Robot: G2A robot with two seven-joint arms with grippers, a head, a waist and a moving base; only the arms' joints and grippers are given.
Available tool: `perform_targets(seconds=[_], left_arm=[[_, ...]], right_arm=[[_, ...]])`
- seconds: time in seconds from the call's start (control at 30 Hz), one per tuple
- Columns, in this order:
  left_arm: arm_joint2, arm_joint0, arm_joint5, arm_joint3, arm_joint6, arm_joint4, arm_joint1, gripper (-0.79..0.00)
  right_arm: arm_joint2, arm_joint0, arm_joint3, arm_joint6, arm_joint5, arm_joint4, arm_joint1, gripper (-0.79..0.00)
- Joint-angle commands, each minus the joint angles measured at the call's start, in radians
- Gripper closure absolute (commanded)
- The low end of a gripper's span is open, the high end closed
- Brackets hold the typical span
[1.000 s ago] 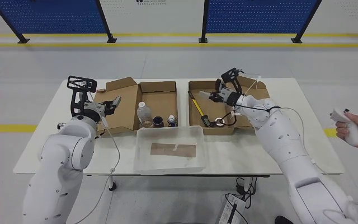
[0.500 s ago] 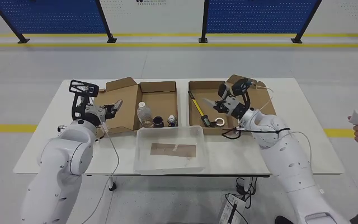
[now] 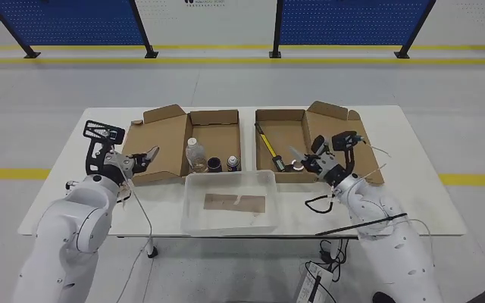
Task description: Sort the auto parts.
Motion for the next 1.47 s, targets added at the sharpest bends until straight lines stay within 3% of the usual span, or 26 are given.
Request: perform_targets(seconds=[0.0, 0.23, 1.43], left_arm=[[-0.008, 0.011, -0.005, -0.006, 0.001, -0.003, 0.000, -0.785], [-0.026, 0.042, -0.020, -0.027, 0.000, 0.003, 0.000, -0.785], [-0.026, 0.042, -0.020, -0.027, 0.000, 0.003, 0.000, -0.785]], right_arm=[[0.022, -0.038, -0.042, 0.004, 0.019, -0.008, 0.003, -0.785], [0.100, -0.130, -0.178, 0.040, 0.066, -0.027, 0.015, -0.785], [0.100, -0.130, -0.178, 0.040, 0.066, -0.027, 0.015, -0.785]])
